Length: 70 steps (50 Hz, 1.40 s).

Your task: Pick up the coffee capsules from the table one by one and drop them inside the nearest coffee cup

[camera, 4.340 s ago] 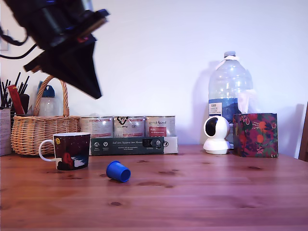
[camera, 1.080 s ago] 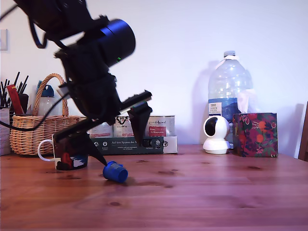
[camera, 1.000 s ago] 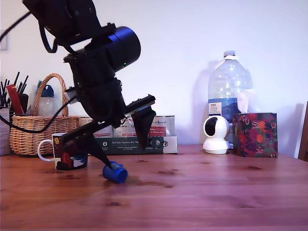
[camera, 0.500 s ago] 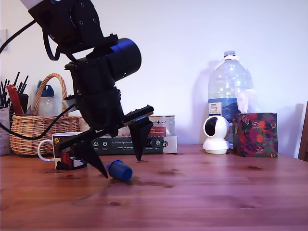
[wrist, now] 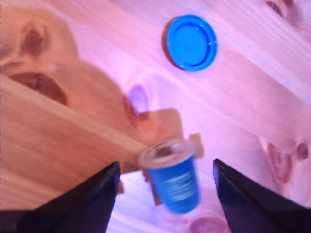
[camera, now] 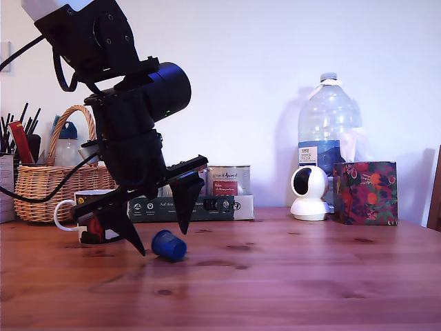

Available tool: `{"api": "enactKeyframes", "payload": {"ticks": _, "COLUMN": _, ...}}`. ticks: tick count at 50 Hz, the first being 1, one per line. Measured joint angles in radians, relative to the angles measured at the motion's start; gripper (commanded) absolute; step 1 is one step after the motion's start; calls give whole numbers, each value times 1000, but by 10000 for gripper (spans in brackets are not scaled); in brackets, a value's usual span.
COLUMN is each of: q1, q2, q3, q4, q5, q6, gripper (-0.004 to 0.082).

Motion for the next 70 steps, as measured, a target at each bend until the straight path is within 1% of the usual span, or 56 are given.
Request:
{"api": "enactKeyframes", "payload": {"ticks": 4, "q1": 0, "q2": 13, "q3": 5, "q4": 0, "q5": 18, "q6": 0, "gripper": 548}}
{"api": "enactKeyframes", "payload": {"ticks": 10, "q1": 0, "q2": 23, "q3": 16, "q4": 5, "q5": 23, "q6": 0, "gripper": 542}}
{"api": "enactKeyframes", "payload": {"ticks": 18, "q1": 0, "q2": 27, "q3": 17, "q4": 2, "q5": 25, "q6": 1, "gripper": 446}}
{"api": "enactKeyframes", "payload": {"ticks": 24, "q1": 0, "q2": 29, "q3": 17, "q4": 0, "q5": 26, "q6": 20, "gripper": 367}}
{"api": "enactKeyframes", "payload": {"ticks": 32, "q1": 0, "q2": 34, "q3": 17, "q4": 0, "q5": 27, "q6": 30, "gripper": 266}}
{"api": "enactKeyframes", "payload": {"ticks": 34, "q1": 0, "q2": 34, "q3": 17, "q4": 0, "q5": 29, "q6": 38, "gripper": 248}}
{"api": "enactKeyframes", "payload": {"ticks": 35, "q1": 0, "q2": 34, "q3": 17, "q4": 0, "q5": 29, "q6": 38, "gripper": 243}}
{"api": "enactKeyframes", "payload": {"ticks": 37, "q1": 0, "q2": 34, "q3": 17, "q4": 0, "q5": 31, "q6": 53, "gripper": 230}}
{"api": "enactKeyframes", "payload": {"ticks": 44, "q1": 0, "q2": 34, "q3": 17, "q4": 1, "q5": 34, "q6": 74, "gripper": 229}}
{"api": "enactKeyframes", "payload": {"ticks": 47, "q1": 0, "q2": 34, "q3": 17, "q4": 5, "q5": 42, "q6": 84, "gripper": 230}}
{"api": "enactKeyframes", "payload": {"ticks": 48, "q1": 0, "q2": 34, "q3": 17, "q4": 7, "q5": 48, "q6": 104, "gripper": 230}}
{"api": "enactKeyframes", "payload": {"ticks": 50, "q1": 0, "q2": 34, "q3": 17, "q4": 9, "q5": 53, "q6": 110, "gripper": 230}}
{"api": "enactKeyframes", "payload": {"ticks": 52, "q1": 0, "q2": 34, "q3": 17, "q4": 10, "q5": 64, "q6": 156, "gripper": 230}}
{"api": "enactKeyframes", "payload": {"ticks": 53, "q1": 0, "q2": 34, "q3": 17, "q4": 9, "q5": 71, "q6": 166, "gripper": 230}}
{"api": "enactKeyframes", "payload": {"ticks": 55, "q1": 0, "q2": 34, "q3": 17, "q4": 6, "q5": 87, "q6": 166, "gripper": 230}}
{"api": "enactKeyframes", "payload": {"ticks": 56, "q1": 0, "q2": 34, "q3": 18, "q4": 5, "q5": 90, "q6": 239, "gripper": 230}}
{"api": "enactKeyframes", "payload": {"ticks": 58, "q1": 0, "q2": 34, "q3": 24, "q4": -6, "q5": 99, "q6": 242, "gripper": 230}}
{"api": "enactKeyframes", "payload": {"ticks": 59, "q1": 0, "q2": 34, "q3": 27, "q4": -11, "q5": 106, "q6": 306, "gripper": 230}}
{"api": "enactKeyframes", "payload": {"ticks": 61, "q1": 0, "q2": 34, "q3": 37, "q4": -23, "q5": 113, "q6": 310, "gripper": 230}}
{"api": "enactKeyframes", "payload": {"ticks": 62, "q1": 0, "q2": 34, "q3": 43, "q4": -30, "q5": 113, "q6": 378, "gripper": 230}}
{"api": "enactKeyframes", "payload": {"ticks": 63, "q1": 0, "q2": 34, "q3": 49, "q4": -37, "q5": 114, "q6": 386, "gripper": 230}}
{"api": "enactKeyframes", "payload": {"ticks": 65, "q1": 0, "q2": 34, "q3": 66, "q4": -55, "q5": 114, "q6": 389, "gripper": 230}}
{"api": "enactKeyframes", "payload": {"ticks": 66, "q1": 0, "q2": 34, "q3": 74, "q4": -62, "q5": 114, "q6": 462, "gripper": 230}}
{"api": "enactKeyframes", "payload": {"ticks": 67, "q1": 0, "q2": 34, "q3": 82, "q4": -66, "q5": 114, "q6": 472, "gripper": 230}}
{"api": "enactKeyframes", "payload": {"ticks": 68, "q1": 0, "q2": 34, "q3": 92, "q4": -78, "q5": 115, "q6": 472, "gripper": 230}}
{"api": "enactKeyframes", "payload": {"ticks": 69, "q1": 0, "q2": 34, "q3": 100, "q4": -87, "q5": 115, "q6": 544, "gripper": 230}}
{"api": "enactKeyframes", "payload": {"ticks": 70, "q1": 0, "q2": 34, "q3": 109, "q4": -96, "q5": 114, "q6": 551, "gripper": 230}}
